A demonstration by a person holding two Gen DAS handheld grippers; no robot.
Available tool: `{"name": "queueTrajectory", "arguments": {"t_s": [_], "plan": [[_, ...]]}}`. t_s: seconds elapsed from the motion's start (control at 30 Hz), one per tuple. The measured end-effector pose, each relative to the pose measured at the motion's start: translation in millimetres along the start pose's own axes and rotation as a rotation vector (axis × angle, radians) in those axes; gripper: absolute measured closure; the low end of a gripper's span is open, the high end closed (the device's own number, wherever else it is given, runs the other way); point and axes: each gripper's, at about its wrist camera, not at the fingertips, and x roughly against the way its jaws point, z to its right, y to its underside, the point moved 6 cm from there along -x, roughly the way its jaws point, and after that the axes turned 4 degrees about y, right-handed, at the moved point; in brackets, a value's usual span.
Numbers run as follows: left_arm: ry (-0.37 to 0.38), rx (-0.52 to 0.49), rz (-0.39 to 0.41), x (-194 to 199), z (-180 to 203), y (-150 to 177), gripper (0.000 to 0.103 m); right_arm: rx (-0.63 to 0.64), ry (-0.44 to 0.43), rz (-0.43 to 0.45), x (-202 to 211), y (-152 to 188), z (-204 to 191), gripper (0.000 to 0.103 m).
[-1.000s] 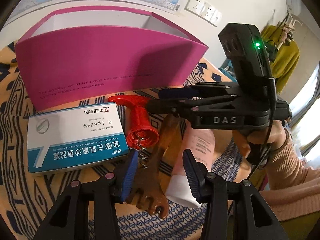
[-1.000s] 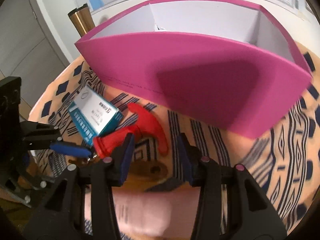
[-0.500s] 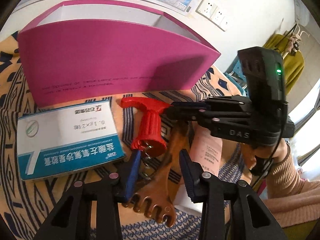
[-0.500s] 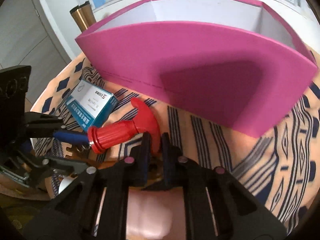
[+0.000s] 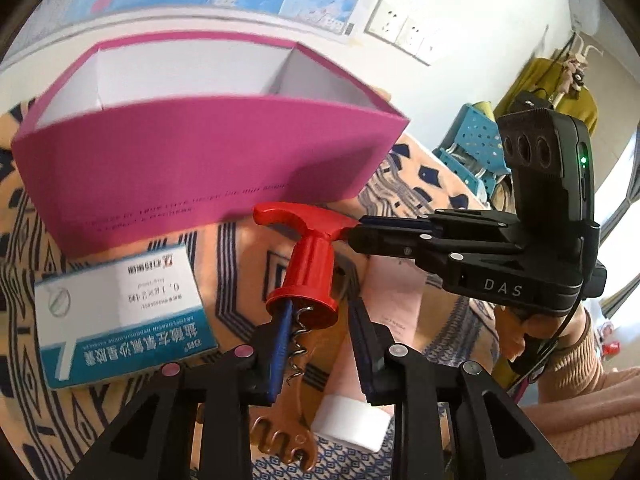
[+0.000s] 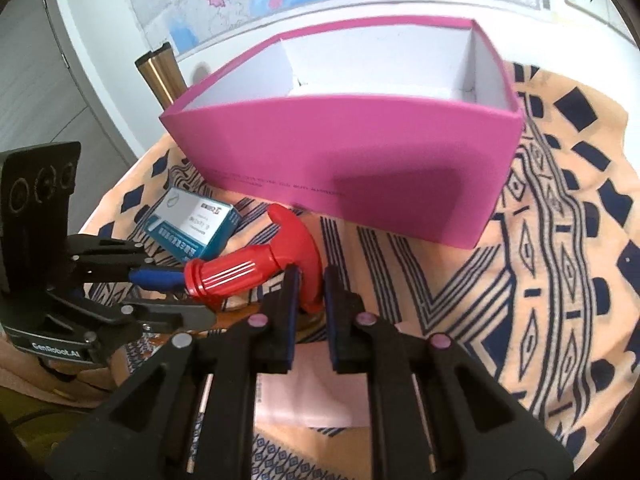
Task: Organize rigid objects
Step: 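Grasp the red corkscrew by its handle with the right gripper, then carry the corkscrew into the magenta box and open the right gripper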
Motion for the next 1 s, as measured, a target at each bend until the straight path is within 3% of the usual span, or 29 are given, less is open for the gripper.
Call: {"name": "queueTrajectory", "arguments": {"t_s": [0.4,0.6,1.0], "plan": [[-0.017,-0.17,0.089,27,36,-45,0.075,-0.021,0.051,0.149,56,-32,7,0.089],[-0.054,-0.24,0.127,29,42,-82,0.075,-0.027,0.082,0.213,69,-61,15,0.089],[-0.085,-0.253,0.098,2,28,-133,0.075,-0.106,0.126,0.243,57,-105,54,0.089]]}}
